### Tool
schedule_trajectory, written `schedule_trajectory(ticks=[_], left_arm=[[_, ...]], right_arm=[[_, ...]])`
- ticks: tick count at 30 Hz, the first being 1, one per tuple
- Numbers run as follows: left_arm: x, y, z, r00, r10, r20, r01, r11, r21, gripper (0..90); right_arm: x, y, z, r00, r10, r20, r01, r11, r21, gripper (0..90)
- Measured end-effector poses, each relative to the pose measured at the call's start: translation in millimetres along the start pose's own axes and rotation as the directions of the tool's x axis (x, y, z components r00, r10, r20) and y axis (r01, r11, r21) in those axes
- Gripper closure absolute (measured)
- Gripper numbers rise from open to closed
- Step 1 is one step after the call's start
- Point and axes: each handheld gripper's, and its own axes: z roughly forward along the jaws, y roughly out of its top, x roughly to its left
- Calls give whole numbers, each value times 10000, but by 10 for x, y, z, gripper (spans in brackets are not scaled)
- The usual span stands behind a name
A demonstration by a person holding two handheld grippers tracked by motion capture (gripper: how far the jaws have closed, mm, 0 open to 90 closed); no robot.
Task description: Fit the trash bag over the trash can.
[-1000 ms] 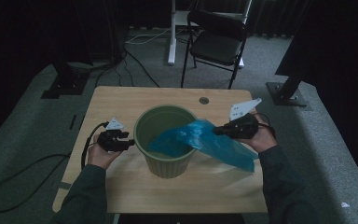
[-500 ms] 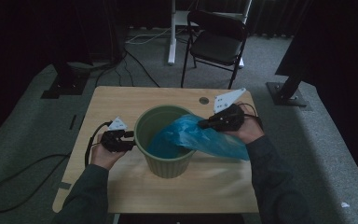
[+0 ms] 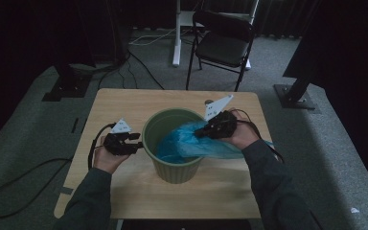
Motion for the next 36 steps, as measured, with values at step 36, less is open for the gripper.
schedule_trajectory(ticks=[36], left_arm=[[17,494,-652,9885,1031,1103,-831,9814,-1732,474]], right_arm=[[-10,157,-129,9998,-204,56,208,9969,-759,898]])
